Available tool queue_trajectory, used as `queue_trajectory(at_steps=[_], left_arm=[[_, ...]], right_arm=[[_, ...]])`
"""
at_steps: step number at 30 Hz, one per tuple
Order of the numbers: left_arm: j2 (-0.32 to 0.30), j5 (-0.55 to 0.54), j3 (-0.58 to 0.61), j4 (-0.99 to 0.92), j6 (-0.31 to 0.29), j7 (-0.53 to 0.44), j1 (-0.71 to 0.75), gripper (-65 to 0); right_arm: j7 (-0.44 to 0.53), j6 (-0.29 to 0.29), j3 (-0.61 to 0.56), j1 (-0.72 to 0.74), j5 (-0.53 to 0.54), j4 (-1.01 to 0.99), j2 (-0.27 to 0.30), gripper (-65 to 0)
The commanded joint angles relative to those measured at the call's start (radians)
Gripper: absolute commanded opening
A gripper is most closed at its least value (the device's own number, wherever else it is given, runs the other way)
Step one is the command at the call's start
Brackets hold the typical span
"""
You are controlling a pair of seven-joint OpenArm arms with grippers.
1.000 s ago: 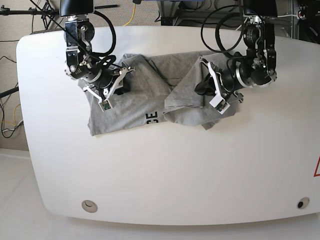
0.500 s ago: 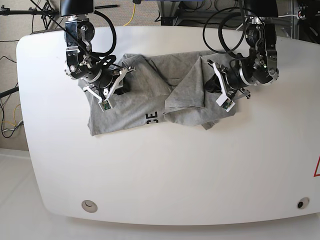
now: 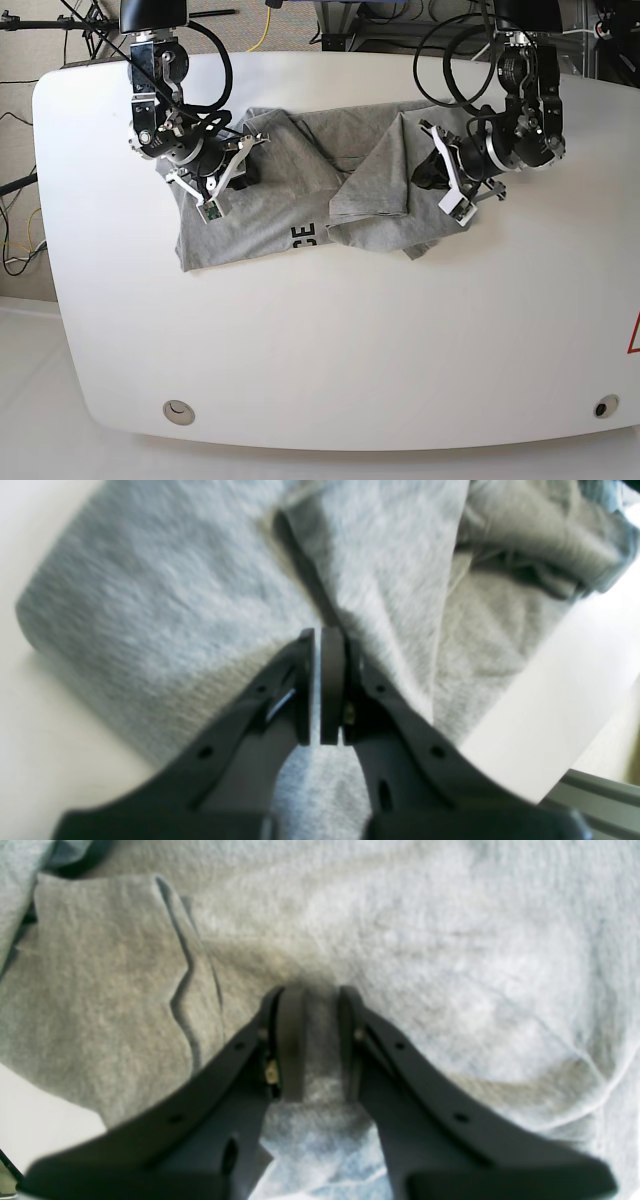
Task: Fold the T-shirt properly
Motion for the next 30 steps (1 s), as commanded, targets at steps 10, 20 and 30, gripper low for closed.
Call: queue_trajectory(at_steps=[10,20,30], left_arm=[[-0.004,-0.03,0.056,0.014,-0.002,-0.038,0.026,-32.6],[-0.006,-0.004,0.045,0.004,-0.002,-0.034,0.039,-57.9],[0.0,0.025,0.008,-0.06,0.019,-0.089,0.044,-64.9]], right_arm=[[0.014,0.002,0.004,0.011,0.004,0.019,0.008,-53.4],[0.008,0.002,0.018,0.009,-0.001,0.021,0.006,-53.7],[0.005,-0.001,0.0,0.008,-0.003,0.017,0.007,-53.9]])
